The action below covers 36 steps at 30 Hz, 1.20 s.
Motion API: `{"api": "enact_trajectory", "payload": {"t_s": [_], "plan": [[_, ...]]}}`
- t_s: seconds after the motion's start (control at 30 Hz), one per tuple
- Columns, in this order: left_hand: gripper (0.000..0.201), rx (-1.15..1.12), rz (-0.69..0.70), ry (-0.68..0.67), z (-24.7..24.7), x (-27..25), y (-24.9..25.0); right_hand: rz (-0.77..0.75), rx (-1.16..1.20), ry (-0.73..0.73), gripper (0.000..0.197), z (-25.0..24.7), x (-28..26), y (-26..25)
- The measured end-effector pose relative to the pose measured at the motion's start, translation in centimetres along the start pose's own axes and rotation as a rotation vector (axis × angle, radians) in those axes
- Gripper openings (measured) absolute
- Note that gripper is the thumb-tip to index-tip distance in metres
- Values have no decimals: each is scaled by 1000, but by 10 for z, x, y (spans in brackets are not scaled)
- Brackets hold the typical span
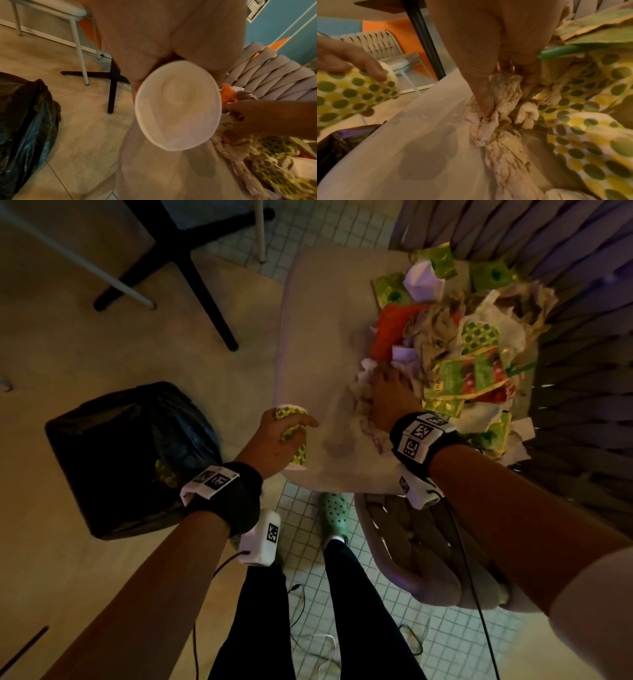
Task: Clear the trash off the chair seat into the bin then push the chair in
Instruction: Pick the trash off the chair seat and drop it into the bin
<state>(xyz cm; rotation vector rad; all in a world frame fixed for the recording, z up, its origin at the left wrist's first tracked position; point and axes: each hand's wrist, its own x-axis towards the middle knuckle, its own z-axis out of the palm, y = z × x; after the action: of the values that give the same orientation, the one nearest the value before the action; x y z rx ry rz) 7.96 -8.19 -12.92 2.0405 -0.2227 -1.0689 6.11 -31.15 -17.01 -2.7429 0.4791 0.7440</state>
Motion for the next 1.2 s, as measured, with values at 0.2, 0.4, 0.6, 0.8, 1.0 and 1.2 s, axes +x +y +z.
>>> {"api": "enact_trajectory", "payload": {"t_s": [0.2,0.4,0.6,0.8,1.0,1.2], "plan": [[25,-24,-18,26,-9,-11,-10,93,-163,-58,58,1,-9,-2],[22,-58,-56,59,-15,-17,-23,66,-12,-18,50,-23,-9,3],[21,-156,-85,86,-24,-22,-33,136,337,50,22,-65,-14,-6],[39,-373,-143,194,-72,-42,-76,-3,910,-122,12,-59,-37,-125],[72,-543,-362,477,-141,-107,-206,-156,722,-510,7,57,-32,-277],[71,-528,-525,564,-174,-147,-353,-212,449,-718,13,201,-24,-391]]}}
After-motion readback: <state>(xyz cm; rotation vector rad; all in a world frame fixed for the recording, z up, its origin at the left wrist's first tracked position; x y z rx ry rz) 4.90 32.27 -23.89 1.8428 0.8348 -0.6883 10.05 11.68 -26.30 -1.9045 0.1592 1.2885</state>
